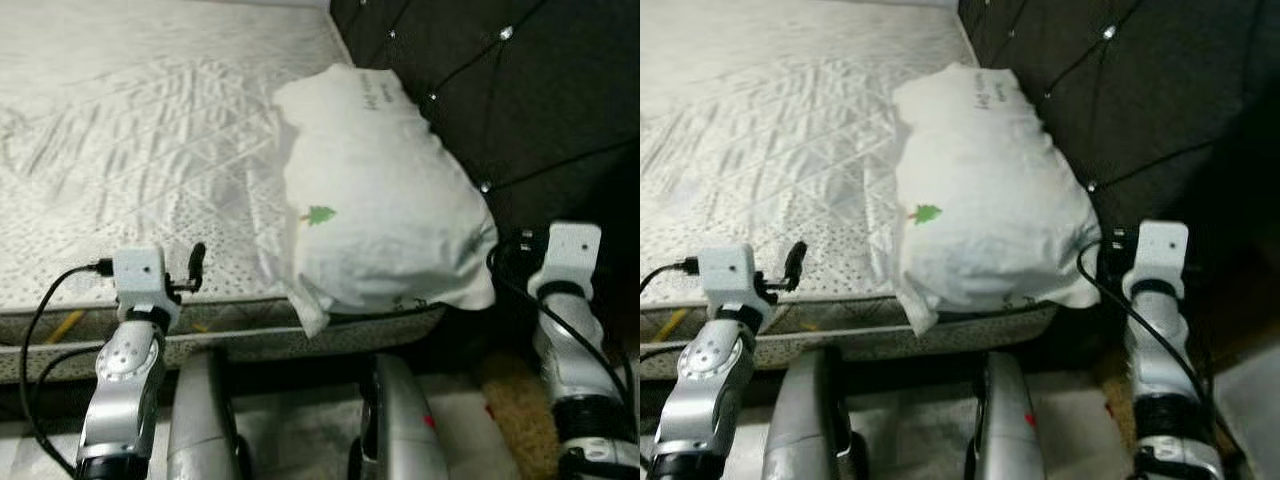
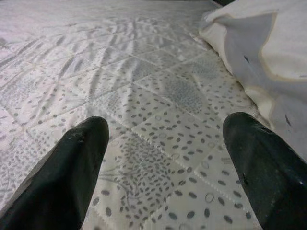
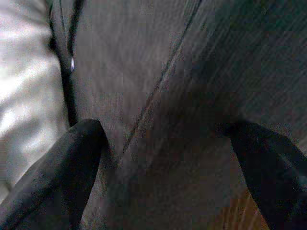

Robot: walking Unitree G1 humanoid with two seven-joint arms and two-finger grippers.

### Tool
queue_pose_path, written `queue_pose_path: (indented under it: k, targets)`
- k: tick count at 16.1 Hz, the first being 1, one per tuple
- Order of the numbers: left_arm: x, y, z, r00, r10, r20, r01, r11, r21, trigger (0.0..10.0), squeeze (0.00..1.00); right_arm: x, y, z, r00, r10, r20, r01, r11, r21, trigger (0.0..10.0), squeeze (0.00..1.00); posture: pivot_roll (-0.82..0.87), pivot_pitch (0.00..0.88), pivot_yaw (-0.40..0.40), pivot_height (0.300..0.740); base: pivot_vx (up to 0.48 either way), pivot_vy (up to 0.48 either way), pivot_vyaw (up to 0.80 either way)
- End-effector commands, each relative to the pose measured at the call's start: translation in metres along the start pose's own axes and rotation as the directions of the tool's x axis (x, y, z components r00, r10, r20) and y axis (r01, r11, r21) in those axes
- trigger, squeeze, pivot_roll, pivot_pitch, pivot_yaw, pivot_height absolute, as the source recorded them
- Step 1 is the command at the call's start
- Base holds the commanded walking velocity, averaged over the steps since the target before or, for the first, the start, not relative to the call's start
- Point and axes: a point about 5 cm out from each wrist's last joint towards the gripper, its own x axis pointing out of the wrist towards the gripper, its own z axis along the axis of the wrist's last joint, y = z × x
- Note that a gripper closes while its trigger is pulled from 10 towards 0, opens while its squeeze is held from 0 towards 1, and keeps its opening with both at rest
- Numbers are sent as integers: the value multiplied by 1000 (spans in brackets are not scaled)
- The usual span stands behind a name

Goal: Clean up the room

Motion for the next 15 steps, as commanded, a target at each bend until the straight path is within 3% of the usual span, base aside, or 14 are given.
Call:
queue_pose_path:
  k: [1, 2, 4, 5, 7, 9, 10, 13, 15]
  targets:
    - [-2, 0, 5, 1000, 11, 23, -11, 1000, 10, 10000, 0, 8, 6, 76, 944, 15, 329, -26, 999, 31, 10000, 1000, 54, 0, -100, 535, 0, 0, 0]
    - [-2, -2, 7, 1000, 8, 28, -8, 1000, 13, 10000, 0, 4, 18, 82, 928, 76, 364, -93, 995, 29, 10000, 1000, 55, 0, -97, 535, 0, 0, 0]
    - [-4, -2, 8, 1000, -13, 26, 12, 999, 33, 10000, 0, -1, 31, 75, 930, 149, 337, -173, 984, 42, 10000, 1000, 58, 0, -88, 535, 0, 0, 0]
    - [-5, -2, 8, 1000, -16, 18, 16, 999, 39, 10000, 0, -4, 35, 60, 951, 168, 261, -186, 982, 44, 10000, 1000, 60, 0, -87, 535, 0, 0, 0]
    - [-7, 0, 8, 1000, -16, 14, 15, 999, 44, 10000, 0, -21, 35, 18, 981, 190, 48, -195, 972, 131, 10000, 1000, 70, 0, -92, 535, 0, 0, 0]
    - [-7, 1, 8, 1000, -7, 15, 7, 999, 45, 10000, 0, -38, 41, 10, 965, 258, 41, -261, 954, 145, 10000, 1000, 69, 0, -95, 535, 0, 0, 0]
    - [-7, 2, 9, 1000, 3, 18, -4, 999, 47, 10000, 0, -53, 52, 12, 936, 344, 71, -351, 923, 157, 10000, 1000, 61, 0, -94, 535, 0, 0, 0]
    - [-7, -1, 8, 1000, -3, 11, 2, 999, 49, 10000, 0, -57, 70, 41, 883, 416, 215, -453, 877, 159, 10000, 1000, 54, 0, -90, 535, 0, 0, 0]
    - [-5, -4, 11, 1000, -17, 19, 16, 999, 51, 10000, 0, -45, 82, 60, 907, 353, 229, -406, 876, 260, 10000, 1000, 64, 0, -91, 535, 0, 0, 0]
